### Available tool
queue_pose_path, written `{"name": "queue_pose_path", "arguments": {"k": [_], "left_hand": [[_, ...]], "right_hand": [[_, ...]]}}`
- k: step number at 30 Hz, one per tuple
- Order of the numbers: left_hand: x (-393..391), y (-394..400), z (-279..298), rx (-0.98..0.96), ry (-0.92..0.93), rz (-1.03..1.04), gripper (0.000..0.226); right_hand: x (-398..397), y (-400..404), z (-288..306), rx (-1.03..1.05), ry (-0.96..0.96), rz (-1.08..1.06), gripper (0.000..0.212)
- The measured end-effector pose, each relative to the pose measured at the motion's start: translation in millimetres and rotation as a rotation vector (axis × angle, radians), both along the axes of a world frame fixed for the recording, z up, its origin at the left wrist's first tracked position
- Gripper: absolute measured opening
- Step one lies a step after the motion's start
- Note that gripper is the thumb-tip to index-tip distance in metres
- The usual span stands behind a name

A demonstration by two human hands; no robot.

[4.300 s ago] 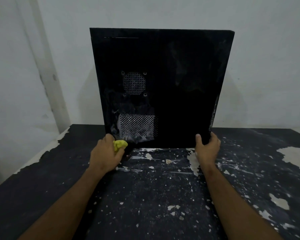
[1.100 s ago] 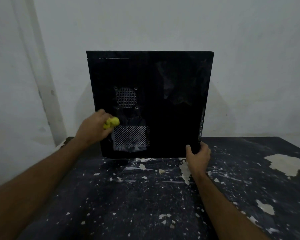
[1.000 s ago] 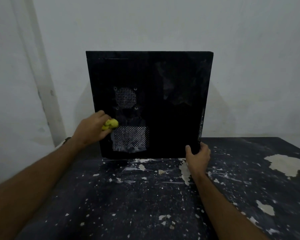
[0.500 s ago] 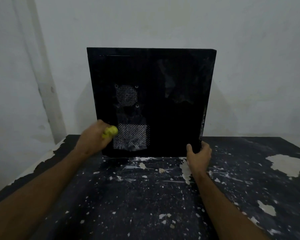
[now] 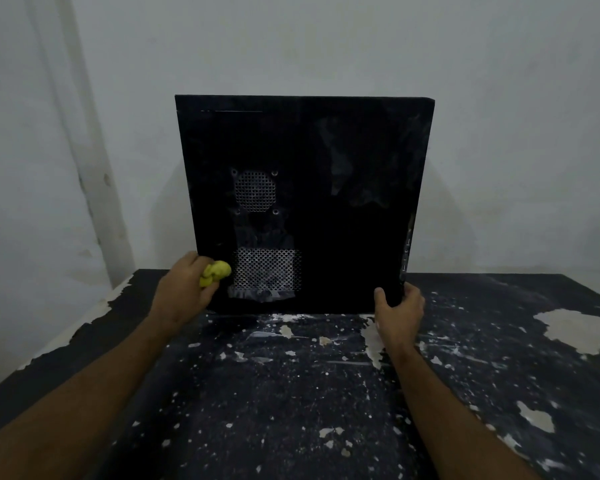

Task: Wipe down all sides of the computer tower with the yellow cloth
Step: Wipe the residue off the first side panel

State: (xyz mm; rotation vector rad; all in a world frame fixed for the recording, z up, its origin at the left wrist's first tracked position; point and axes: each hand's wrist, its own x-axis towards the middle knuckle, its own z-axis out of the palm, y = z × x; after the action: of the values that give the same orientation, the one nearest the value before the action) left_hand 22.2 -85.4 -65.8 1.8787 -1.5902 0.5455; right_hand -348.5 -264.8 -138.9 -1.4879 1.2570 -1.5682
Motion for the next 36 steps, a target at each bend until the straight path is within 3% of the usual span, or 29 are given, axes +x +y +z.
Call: {"name": "queue_pose_path", "arguments": {"k": [1,4,8,13,17,21,25,26,29,30,34,36], "left_hand": [[-3.2,-0.1,-5.5,0.020,0.002,-0.017,0.035],[-9.2,-0.7,-20.6,0.323,-0.203,-0.181,0.033],[-9.5,-10.0,-16.4,0.093,-0.028,-0.069,0.036],[-16.6,-6.2,-27.7,0.203,-0.125,-0.172,0.034],[-12.8,-13.5,-11.6,-0.018,0.048,-0.070,0.035],[-15.9,-10.5,-13.8,0.218,-0.245,-0.225,0.033],[-13.3,-19.6,9.5,-0.098,0.034,-0.062,0.032],[-16.1,-20.0,11.3,-0.080,0.016,-0.077,0.033],[-20.4,-15.9,5.9,0.199,-0.295,-0.264,0.030],[-19.3,-16.9,10.6,0.196,-0.315,-0.270,0.029],[-22.7,-27.1,43.0,-0.192,0.028,-0.065,0.026],[-28.1,-26.2,40.2,-0.078,-0.087,-0.128,0.030]], "right_hand": [[-0.3,0.4,-0.3,-0.002,0.001,0.002,0.059],[-0.4,-0.8,-2.0,0.004,-0.003,0.006,0.060],[-0.7,-4.0,-4.7,-0.002,-0.001,0.005,0.060],[-0.1,-2.2,-3.1,0.004,0.007,-0.002,0.063],[0.1,-3.4,-2.7,0.001,-0.002,0.000,0.061],[-0.6,-2.0,-2.8,0.003,0.004,0.004,0.062],[-0.7,-3.3,-3.5,0.000,0.008,0.007,0.061],[-1.1,-3.8,-4.3,0.002,0.009,0.009,0.061],[-1.9,-3.6,-5.8,0.002,0.008,0.009,0.059],[-1.7,-3.2,-6.0,-0.002,0.005,0.009,0.058],[-1.1,-5.0,-6.8,-0.009,0.009,0.006,0.058],[-1.6,-4.6,-7.2,-0.005,0.010,0.001,0.059]]}}
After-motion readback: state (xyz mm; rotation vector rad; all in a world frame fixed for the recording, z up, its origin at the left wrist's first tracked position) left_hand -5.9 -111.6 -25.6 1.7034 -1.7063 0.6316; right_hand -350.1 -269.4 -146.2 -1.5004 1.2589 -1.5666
